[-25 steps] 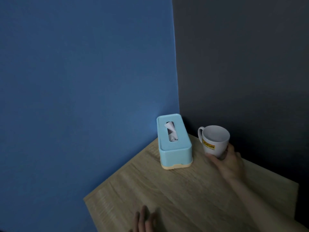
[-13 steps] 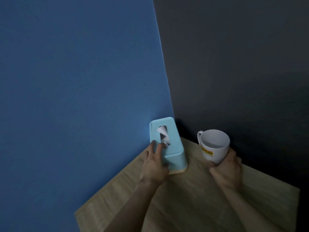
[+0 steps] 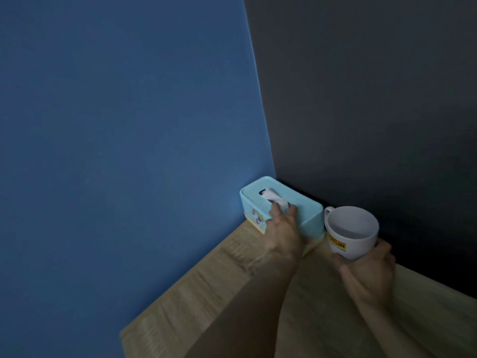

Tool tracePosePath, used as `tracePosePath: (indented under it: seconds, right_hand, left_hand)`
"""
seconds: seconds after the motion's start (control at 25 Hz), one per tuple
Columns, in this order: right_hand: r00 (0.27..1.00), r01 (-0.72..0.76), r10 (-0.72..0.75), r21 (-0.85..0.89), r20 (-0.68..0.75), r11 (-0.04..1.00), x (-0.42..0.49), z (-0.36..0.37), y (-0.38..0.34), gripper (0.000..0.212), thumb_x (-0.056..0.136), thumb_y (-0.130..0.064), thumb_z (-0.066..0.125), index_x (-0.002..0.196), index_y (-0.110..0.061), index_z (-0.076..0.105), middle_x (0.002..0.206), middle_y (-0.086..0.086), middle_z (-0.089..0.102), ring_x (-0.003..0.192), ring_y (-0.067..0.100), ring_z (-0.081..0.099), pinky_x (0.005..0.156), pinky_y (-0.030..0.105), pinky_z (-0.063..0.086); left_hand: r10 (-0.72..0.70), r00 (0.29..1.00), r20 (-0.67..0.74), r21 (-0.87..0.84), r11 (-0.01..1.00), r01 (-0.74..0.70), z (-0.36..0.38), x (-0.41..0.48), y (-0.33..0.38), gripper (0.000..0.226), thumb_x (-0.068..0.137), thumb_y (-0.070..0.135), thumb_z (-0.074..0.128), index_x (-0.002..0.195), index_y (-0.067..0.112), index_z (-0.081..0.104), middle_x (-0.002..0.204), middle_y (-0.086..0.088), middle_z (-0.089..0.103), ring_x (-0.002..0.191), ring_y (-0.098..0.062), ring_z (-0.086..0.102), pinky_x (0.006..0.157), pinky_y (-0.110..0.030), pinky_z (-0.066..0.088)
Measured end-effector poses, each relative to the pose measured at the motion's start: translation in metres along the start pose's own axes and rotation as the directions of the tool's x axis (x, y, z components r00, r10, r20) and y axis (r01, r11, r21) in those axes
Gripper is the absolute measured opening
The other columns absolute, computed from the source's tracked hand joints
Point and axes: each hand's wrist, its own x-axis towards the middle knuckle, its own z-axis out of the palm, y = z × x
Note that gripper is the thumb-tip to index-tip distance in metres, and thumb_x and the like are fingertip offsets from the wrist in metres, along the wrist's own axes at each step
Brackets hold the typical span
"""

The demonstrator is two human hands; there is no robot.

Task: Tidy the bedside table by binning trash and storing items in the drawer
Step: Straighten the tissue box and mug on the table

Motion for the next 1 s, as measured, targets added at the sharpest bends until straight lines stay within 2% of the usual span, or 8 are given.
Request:
tracePosePath:
  seconds: [0.16,0.24,0.4,0.48,0.64,0.76,0.88,1.0]
  right_hand:
    - [0.998,-0.064,0.065,0.024,-0.01,0.998,0.002,-0.005,0.0,0.08,0.055,-0.016,0.085,0.118,0.004,0.039,0.115,0.032,0.05,0.107,0.045,0.048,0.08,0.047,0.045]
    - [0.997,-0.075,0.075,0.046,-0.019,0.996,0.002,-0.003,0.001,0.081,0.054,-0.013,0.085,0.118,0.001,0.038,0.115,0.031,0.05,0.107,0.044,0.048,0.079,0.046,0.046]
    - [0.998,-0.058,0.059,0.082,-0.012,0.995,0.005,-0.003,0.004,0.078,0.06,-0.008,0.079,0.124,-0.003,0.035,0.119,0.031,0.05,0.106,0.045,0.05,0.079,0.045,0.046]
    - [0.999,-0.005,0.008,0.052,-0.051,0.999,0.005,-0.002,0.005,0.078,0.059,-0.006,0.079,0.125,-0.001,0.036,0.12,0.03,0.048,0.109,0.045,0.048,0.083,0.046,0.044]
    - [0.996,0.049,-0.051,-0.028,-0.079,0.998,0.005,0.0,0.007,0.081,0.057,-0.008,0.08,0.126,0.001,0.039,0.124,0.029,0.044,0.112,0.045,0.044,0.088,0.051,0.042]
    - [0.997,0.034,-0.036,-0.018,-0.071,0.999,0.006,0.003,0.007,0.082,0.057,-0.009,0.081,0.125,0.001,0.038,0.122,0.029,0.044,0.111,0.046,0.044,0.09,0.05,0.042]
    - [0.998,-0.001,-0.001,-0.033,-0.058,0.999,0.004,0.0,0.004,0.083,0.056,-0.011,0.082,0.124,0.002,0.038,0.121,0.03,0.044,0.111,0.047,0.045,0.091,0.053,0.043]
    - [0.999,-0.047,0.048,-0.031,0.019,0.998,-0.006,-0.009,-0.008,0.083,0.062,-0.011,0.08,0.13,0.001,0.034,0.131,0.029,0.039,0.119,0.045,0.041,0.096,0.05,0.039]
  left_hand:
    - [0.001,0.997,0.082,0.008,1.0,-0.002,-0.002,0.015,0.007,0.071,0.083,0.012,0.06,0.145,0.018,0.026,0.148,-0.016,0.011,0.116,-0.037,0.05,0.104,-0.041,0.041]
    - [0.013,0.997,0.078,0.035,0.999,-0.016,0.002,0.021,0.008,0.072,0.085,0.012,0.06,0.147,0.019,0.023,0.149,-0.016,0.01,0.116,-0.036,0.05,0.103,-0.041,0.04]
    - [0.064,0.997,0.044,0.072,0.995,-0.067,0.013,0.027,0.008,0.072,0.089,0.019,0.059,0.147,0.022,0.018,0.148,-0.012,0.017,0.116,-0.035,0.05,0.095,-0.042,0.045]
    - [0.094,0.996,0.004,0.075,0.993,-0.094,0.015,0.028,0.004,0.07,0.09,0.021,0.057,0.147,0.021,0.017,0.145,-0.01,0.023,0.113,-0.034,0.053,0.091,-0.041,0.045]
    - [0.086,0.996,-0.01,0.01,0.996,-0.086,0.017,0.026,-0.001,0.071,0.086,0.023,0.062,0.145,0.022,0.021,0.141,-0.007,0.031,0.113,-0.032,0.052,0.094,-0.042,0.044]
    - [0.059,0.998,0.033,-0.058,0.997,-0.057,0.013,0.015,-0.004,0.077,0.085,0.028,0.062,0.146,0.028,0.014,0.15,-0.007,0.02,0.127,-0.037,0.038,0.103,-0.046,0.038]
    - [-0.003,1.0,0.012,-0.182,0.983,0.005,0.013,-0.019,-0.016,0.083,0.085,0.023,0.056,0.147,0.035,0.002,0.159,-0.006,-0.006,0.144,-0.035,0.013,0.112,-0.049,0.028]
    - [-0.074,0.984,0.162,-0.278,0.953,0.118,0.02,-0.086,-0.045,0.085,0.084,0.021,0.053,0.148,0.033,-0.002,0.16,-0.005,-0.005,0.147,-0.03,0.006,0.117,-0.049,0.018]
